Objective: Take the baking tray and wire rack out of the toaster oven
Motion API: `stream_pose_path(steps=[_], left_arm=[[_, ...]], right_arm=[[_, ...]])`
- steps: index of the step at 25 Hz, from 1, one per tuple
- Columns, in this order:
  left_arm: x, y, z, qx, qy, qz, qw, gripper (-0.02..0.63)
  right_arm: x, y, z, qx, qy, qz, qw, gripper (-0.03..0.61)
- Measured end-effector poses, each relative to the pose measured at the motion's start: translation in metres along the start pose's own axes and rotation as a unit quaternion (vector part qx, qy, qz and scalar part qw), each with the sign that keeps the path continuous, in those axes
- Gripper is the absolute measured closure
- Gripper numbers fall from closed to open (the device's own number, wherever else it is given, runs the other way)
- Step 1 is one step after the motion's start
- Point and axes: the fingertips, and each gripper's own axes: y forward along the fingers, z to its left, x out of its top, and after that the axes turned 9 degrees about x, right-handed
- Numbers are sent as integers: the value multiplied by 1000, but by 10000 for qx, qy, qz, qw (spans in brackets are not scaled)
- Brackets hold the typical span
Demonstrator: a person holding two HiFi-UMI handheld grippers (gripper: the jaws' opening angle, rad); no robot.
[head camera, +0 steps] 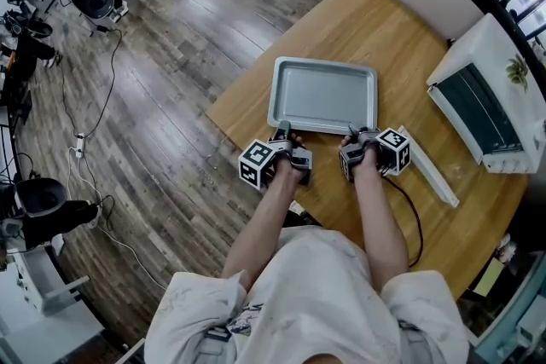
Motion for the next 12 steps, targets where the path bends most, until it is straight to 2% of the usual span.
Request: stream_pose_path(steps=[6, 9, 12], left_arm=[[2, 4, 5, 325, -122, 10, 9994, 566], [2, 5, 0, 215, -236, 38, 9995, 563], [2, 5, -8, 100, -209, 84, 9997, 520]], right_arm=[[-1, 1, 2, -144, -35, 86, 9999, 508], [-6, 0, 10, -171, -92, 181, 9996, 401], [-13, -3, 14, -258, 94, 288, 9992, 309]])
